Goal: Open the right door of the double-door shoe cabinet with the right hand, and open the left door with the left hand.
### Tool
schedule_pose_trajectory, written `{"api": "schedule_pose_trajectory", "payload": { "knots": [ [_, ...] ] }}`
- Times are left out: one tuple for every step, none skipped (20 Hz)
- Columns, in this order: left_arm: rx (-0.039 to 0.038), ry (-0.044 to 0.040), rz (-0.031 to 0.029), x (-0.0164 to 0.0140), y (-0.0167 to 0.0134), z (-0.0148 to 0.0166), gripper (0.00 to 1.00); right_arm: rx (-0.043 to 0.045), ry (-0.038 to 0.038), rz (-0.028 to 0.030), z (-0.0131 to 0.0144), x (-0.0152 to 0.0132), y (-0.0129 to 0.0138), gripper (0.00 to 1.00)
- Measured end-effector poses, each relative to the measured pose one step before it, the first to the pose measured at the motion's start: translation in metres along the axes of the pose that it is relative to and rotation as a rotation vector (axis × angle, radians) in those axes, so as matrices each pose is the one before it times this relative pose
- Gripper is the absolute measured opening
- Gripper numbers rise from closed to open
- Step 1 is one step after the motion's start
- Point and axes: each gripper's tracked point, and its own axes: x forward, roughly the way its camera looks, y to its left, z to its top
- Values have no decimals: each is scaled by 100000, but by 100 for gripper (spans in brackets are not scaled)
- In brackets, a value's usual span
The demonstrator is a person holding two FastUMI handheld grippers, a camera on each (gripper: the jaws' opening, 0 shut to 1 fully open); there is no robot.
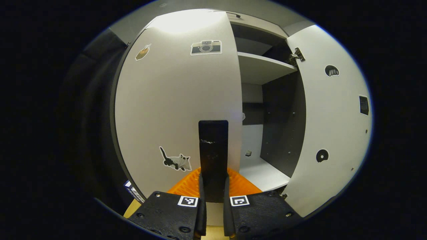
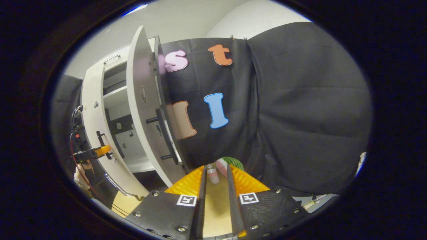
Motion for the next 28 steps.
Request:
{"api": "schedule_pose_trajectory", "payload": {
  "knots": [
    [-496, -6, -571, -290, 63, 30, 21, -195, 361, 745, -58, 19, 338, 32],
    [-207, 157, -649, -307, 85, -52, 21, -180, 316, 594, -74, -21, 275, 32],
    [154, 217, -518, -371, 91, -57, 21, -163, 459, 672, -185, 1, 435, 32],
    [92, 145, -600, -333, 96, -23, 20, -34, 294, 615, -121, 47, 331, 32],
    [-179, 0, -669, -342, 126, -1, 20, 21, 266, 707, -127, -4, 301, 32],
    [-225, 17, -825, -382, 87, -25, 20, -24, 291, 658, -57, -16, 357, 32],
    [-106, 253, -858, -394, 152, -33, 21, -88, 268, 678, -158, -10, 307, 32],
    [61, 172, -828, -384, 103, -89, 21, -168, 229, 572, -68, 24, 417, 32],
    [-20, 310, -902, -345, 103, 4, 21, -192, 221, 682, -67, 109, 470, 32],
    [-199, 284, -1063, -376, 184, -37, 21, -209, 255, 693, -57, 123, 391, 32],
    [-386, 124, -744, -396, 90, -24, 21, -268, 293, 791, -127, 169, 493, 32],
    [-257, 69, -746, -291, 119, -76, 20, -226, 288, 760, -14, 124, 461, 32],
    [42, 120, -588, -228, 38, -42, 21, -156, 310, 826, -65, 219, 454, 32],
    [103, 286, -529, -300, 141, -24, 21, -4, 248, 722, -119, 155, 407, 32],
    [-43, 319, -508, -310, 129, -9, 20, 106, 251, 665, -158, 158, 382, 32],
    [-450, 179, -523, -312, 233, -22, 20, 125, 166, 920, -31, 222, 520, 32],
    [-511, 57, -388, -384, 218, 24, 20, -107, 232, 786, -102, 133, 435, 32],
    [-256, 68, -276, -423, 218, -142, 21, -238, 327, 673, -68, 133, 307, 32],
    [84, 71, -54, -405, 222, -17, 21, -338, 316, 826, -125, 146, 348, 32],
    [33, 76, 170, -279, 224, -49, 21, -429, 404, 669, -79, 92, 270, 32],
    [-116, -1, 186, -394, 227, -43, 20, -402, 298, 556, -16, 158, 123, 32],
    [-297, 34, 185, -443, 256, -55, 20, -205, 124, 510, 35, 185, 136, 32],
    [-427, 176, 236, -403, 287, -4, 20, -5, 175, 431, -47, 20, 80, 32],
    [-537, 280, 325, -440, 308, -75, 20, 273, 259, 431, -55, 118, 115, 32],
    [-487, 53, 414, -326, 258, -28, 20, 594, 264, 581, -114, 195, 161, 32],
    [-299, -67, 472, -312, 240, 6, 20, 586, 274, 653, -45, 236, 134, 32],
    [-170, -63, 685, -355, 299, 11, 20, 489, 255, 498, -192, 192, 186, 32],
    [-61, 21, 760, -397, 372, -26, 20, 545, 278, 500, -43, 240, 160, 32]
  ]
}}
